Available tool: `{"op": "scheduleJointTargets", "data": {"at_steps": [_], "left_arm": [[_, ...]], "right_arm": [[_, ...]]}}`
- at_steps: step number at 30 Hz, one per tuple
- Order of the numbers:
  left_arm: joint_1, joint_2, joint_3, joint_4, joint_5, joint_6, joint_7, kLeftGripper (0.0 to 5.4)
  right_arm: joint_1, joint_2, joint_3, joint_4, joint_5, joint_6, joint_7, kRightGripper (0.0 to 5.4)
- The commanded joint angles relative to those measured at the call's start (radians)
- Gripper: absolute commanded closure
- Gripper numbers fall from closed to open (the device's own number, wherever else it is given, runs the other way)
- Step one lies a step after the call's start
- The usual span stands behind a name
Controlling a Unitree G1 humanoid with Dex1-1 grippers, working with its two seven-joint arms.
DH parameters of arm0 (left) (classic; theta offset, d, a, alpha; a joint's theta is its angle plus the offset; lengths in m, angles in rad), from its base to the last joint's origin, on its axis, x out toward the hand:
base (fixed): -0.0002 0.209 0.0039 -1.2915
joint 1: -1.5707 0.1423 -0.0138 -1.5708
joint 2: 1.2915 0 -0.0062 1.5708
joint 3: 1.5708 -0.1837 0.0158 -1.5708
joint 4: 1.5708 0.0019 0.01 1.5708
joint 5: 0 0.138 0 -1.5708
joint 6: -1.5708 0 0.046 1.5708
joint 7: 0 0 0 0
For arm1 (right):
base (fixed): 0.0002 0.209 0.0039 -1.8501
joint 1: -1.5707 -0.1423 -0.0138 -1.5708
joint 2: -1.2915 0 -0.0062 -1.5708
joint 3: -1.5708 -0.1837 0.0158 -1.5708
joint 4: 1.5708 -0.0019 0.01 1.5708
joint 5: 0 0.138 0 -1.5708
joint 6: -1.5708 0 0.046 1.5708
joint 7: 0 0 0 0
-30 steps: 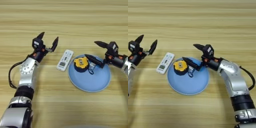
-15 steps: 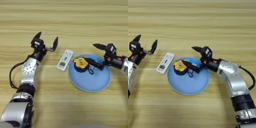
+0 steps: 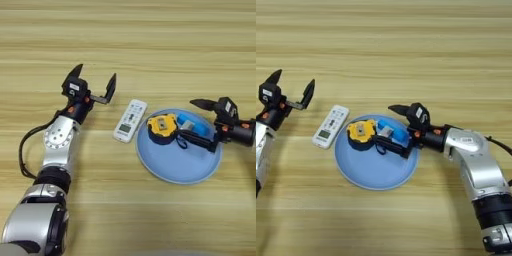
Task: Move the objects on the table
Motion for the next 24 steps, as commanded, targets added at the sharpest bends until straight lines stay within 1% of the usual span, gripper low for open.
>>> {"op": "scheduleJointTargets", "data": {"at_steps": [1, 9, 18, 19, 22, 24], "left_arm": [[-0.017, 0.008, -0.006, 0.009, 0.020, -0.010, 0.001, 0.02], [-0.015, 0.008, -0.007, 0.008, 0.019, -0.013, -0.002, 0.02], [-0.014, 0.009, -0.008, 0.007, 0.017, -0.015, -0.005, 0.02], [-0.014, 0.009, -0.008, 0.007, 0.017, -0.015, -0.006, 0.00], [-0.014, 0.009, -0.008, 0.007, 0.016, -0.015, -0.006, 0.00], [-0.013, 0.009, -0.008, 0.007, 0.016, -0.015, -0.007, 0.00]], "right_arm": [[0.000, -0.006, 0.007, 0.015, -0.013, -0.003, 0.007, 0.00], [-0.005, -0.001, 0.016, 0.045, -0.025, -0.008, 0.003, 0.00], [-0.006, 0.000, 0.031, 0.072, -0.059, -0.027, -0.004, 0.00], [-0.005, 0.001, 0.033, 0.074, -0.062, -0.030, -0.004, 0.17], [-0.004, 0.005, 0.036, 0.079, -0.067, -0.034, -0.003, 0.33], [-0.005, 0.006, 0.038, 0.082, -0.071, -0.035, -0.003, 0.58]]}}
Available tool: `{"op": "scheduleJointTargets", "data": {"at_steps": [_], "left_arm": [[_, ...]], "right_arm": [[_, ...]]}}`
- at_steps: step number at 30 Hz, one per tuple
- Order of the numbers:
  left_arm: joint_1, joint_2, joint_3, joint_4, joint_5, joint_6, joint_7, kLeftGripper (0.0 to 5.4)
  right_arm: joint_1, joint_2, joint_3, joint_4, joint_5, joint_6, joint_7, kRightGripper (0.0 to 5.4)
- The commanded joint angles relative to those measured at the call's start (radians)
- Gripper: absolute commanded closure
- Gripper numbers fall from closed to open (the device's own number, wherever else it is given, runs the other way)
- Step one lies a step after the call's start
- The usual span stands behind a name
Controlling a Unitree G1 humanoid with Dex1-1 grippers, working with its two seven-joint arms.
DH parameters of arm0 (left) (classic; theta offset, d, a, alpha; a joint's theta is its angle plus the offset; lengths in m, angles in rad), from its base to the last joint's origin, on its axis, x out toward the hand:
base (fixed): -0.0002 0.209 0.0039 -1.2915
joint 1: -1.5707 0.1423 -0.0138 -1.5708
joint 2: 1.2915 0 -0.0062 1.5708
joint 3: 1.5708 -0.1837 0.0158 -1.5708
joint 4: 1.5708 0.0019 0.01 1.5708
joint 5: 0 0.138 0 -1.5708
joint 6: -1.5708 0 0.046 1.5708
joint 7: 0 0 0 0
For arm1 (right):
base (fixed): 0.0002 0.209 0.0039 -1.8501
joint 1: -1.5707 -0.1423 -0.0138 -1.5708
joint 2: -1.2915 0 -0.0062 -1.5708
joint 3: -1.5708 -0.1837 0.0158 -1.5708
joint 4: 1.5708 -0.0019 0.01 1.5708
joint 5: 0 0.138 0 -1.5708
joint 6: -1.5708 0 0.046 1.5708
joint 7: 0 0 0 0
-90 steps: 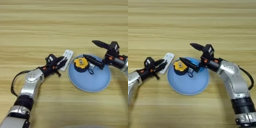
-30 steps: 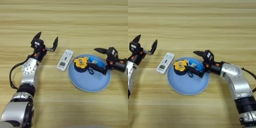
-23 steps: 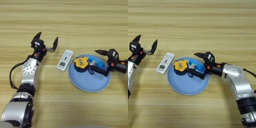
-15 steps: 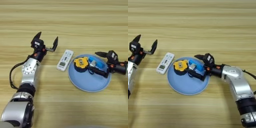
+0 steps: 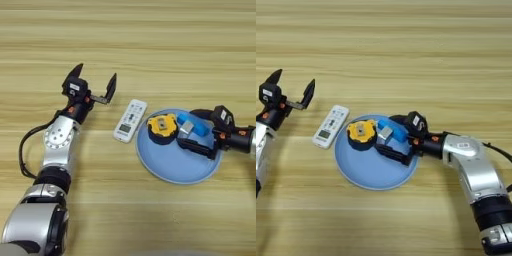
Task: Move the objects on the table
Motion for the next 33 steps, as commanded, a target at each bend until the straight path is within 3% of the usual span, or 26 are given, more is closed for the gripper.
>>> {"op": "scheduleJointTargets", "data": {"at_steps": [1, 17, 33], "left_arm": [[-0.013, 0.009, -0.005, 0.006, 0.016, -0.008, -0.005, 0.00], [-0.012, 0.007, -0.006, 0.005, 0.015, -0.010, -0.010, 0.00], [-0.012, 0.005, -0.007, 0.004, 0.014, -0.011, -0.014, 0.00]], "right_arm": [[-0.006, 0.003, 0.009, 0.006, -0.014, -0.011, -0.001, 0.69], [-0.015, 0.013, 0.024, 0.044, -0.054, -0.023, -0.031, 2.76], [-0.021, 0.015, 0.023, 0.051, -0.055, -0.024, -0.039, 2.86]]}}
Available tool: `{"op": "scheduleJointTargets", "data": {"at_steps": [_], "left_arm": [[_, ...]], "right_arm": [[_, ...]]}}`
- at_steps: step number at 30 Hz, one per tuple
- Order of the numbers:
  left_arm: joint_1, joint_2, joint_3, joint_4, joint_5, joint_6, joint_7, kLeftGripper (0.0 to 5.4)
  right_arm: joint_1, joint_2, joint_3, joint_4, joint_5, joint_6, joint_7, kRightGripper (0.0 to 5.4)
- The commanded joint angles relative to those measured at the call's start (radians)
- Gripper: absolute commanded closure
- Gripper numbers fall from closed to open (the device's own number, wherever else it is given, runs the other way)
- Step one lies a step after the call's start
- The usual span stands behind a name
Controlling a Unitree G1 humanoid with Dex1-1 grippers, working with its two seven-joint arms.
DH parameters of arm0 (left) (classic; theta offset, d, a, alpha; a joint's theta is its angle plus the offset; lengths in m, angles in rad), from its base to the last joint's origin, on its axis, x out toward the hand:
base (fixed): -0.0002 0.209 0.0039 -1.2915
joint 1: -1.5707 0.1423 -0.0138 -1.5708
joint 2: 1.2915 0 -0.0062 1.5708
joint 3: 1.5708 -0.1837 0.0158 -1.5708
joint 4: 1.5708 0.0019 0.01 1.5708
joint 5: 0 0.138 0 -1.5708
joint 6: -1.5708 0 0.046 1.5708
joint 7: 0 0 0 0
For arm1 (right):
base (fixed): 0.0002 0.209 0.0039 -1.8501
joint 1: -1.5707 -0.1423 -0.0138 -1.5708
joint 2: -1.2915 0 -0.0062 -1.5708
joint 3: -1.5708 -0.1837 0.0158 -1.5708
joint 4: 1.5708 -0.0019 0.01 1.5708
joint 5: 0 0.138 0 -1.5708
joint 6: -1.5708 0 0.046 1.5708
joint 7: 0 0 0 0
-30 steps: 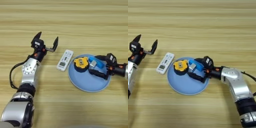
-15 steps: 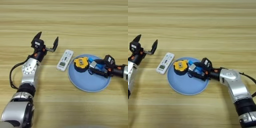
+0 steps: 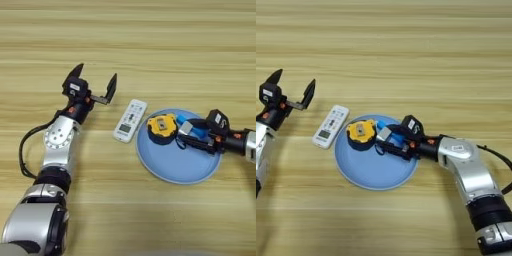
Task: Move the objects on the table
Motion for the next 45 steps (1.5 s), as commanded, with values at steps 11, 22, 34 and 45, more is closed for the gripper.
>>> {"op": "scheduleJointTargets", "data": {"at_steps": [11, 22, 34, 45], "left_arm": [[-0.015, 0.006, -0.007, 0.005, 0.013, -0.012, -0.010, 0.00], [-0.015, 0.006, -0.006, -0.012, 0.004, -0.017, -0.033, 0.00], [-0.003, 0.036, -0.014, -0.141, -0.084, 0.012, -0.233, 0.00], [0.042, 0.105, -0.053, -0.398, -0.229, 0.204, -0.500, 0.00]], "right_arm": [[-0.022, -0.016, -0.034, -0.041, 0.027, 0.011, 0.013, 2.87], [-0.018, -0.025, -0.056, -0.097, 0.062, 0.029, 0.030, 2.87], [-0.038, -0.072, -0.061, -0.175, 0.086, 0.060, 0.088, 2.87], [-0.056, -0.110, -0.034, -0.263, 0.105, 0.103, 0.165, 2.87]]}}
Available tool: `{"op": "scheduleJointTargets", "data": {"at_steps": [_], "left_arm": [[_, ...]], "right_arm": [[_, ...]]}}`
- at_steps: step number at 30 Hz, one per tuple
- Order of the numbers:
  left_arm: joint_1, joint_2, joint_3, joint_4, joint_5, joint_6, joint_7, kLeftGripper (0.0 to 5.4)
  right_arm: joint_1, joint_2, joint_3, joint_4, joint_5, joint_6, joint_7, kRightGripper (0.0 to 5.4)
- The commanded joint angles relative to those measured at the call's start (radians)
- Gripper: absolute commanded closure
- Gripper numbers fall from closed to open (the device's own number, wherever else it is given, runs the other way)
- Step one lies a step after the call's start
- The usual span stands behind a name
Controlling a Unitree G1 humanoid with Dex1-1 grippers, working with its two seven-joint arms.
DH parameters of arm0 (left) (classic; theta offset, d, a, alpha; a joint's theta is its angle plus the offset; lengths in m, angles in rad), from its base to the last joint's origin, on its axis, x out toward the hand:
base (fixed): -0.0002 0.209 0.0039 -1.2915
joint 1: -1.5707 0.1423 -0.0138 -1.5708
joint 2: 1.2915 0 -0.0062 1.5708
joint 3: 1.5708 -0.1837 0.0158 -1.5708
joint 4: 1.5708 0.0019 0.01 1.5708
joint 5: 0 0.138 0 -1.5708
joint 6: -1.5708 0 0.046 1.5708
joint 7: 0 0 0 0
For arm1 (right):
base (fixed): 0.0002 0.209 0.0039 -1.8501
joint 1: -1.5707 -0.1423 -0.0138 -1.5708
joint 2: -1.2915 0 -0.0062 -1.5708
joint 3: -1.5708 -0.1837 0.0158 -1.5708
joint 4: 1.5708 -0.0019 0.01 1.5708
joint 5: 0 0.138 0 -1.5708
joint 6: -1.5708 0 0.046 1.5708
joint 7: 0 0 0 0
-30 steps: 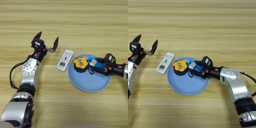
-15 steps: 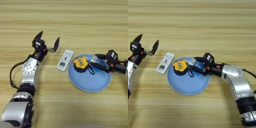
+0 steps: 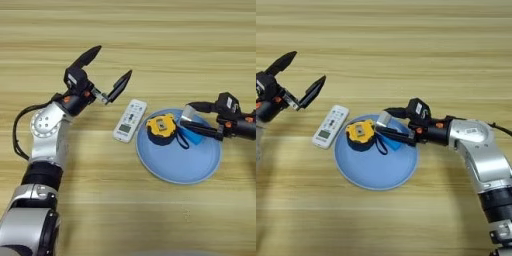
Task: Move the objects on the table
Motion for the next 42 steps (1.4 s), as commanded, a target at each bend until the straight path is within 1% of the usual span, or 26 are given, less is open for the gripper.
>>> {"op": "scheduleJointTargets", "data": {"at_steps": [1, 4, 5, 12, 16, 22, 27, 33, 38, 42], "left_arm": [[0.005, 0.044, -0.016, -0.084, -0.047, 0.094, -0.082, 0.00], [0.031, 0.060, -0.041, -0.166, -0.089, 0.171, -0.161, 0.00], [0.040, 0.066, -0.054, -0.191, -0.092, 0.190, -0.184, 0.00], [0.075, 0.074, -0.123, -0.275, -0.089, 0.275, -0.269, 0.00], [0.099, 0.105, -0.184, -0.318, -0.066, 0.302, -0.347, 0.00], [0.118, 0.136, -0.229, -0.332, -0.036, 0.304, -0.399, 0.00], [0.117, 0.133, -0.249, -0.313, -0.007, 0.292, -0.401, 0.00], [0.122, 0.138, -0.253, -0.293, 0.023, 0.280, -0.398, 0.00], [0.121, 0.140, -0.256, -0.280, 0.041, 0.270, -0.398, 0.00], [0.127, 0.144, -0.262, -0.284, 0.044, 0.270, -0.409, 0.00]], "right_arm": [[-0.025, -0.031, 0.013, -0.059, 0.023, 0.028, 0.043, 2.87], [-0.033, -0.043, 0.021, -0.090, 0.030, 0.042, 0.070, 2.87], [-0.037, -0.047, 0.023, -0.102, 0.034, 0.047, 0.078, 2.87], [-0.055, -0.059, 0.042, -0.160, 0.049, 0.072, 0.111, 2.87], [-0.060, -0.060, 0.056, -0.174, 0.047, 0.078, 0.116, 2.87], [-0.062, -0.056, 0.067, -0.187, 0.054, 0.083, 0.117, 2.87], [-0.061, -0.054, 0.076, -0.231, 0.079, 0.100, 0.124, 2.87], [-0.051, -0.056, 0.083, -0.288, 0.105, 0.121, 0.127, 2.87], [-0.050, -0.052, 0.089, -0.300, 0.109, 0.123, 0.122, 2.87], [-0.054, -0.047, 0.090, -0.295, 0.110, 0.120, 0.118, 2.87]]}}
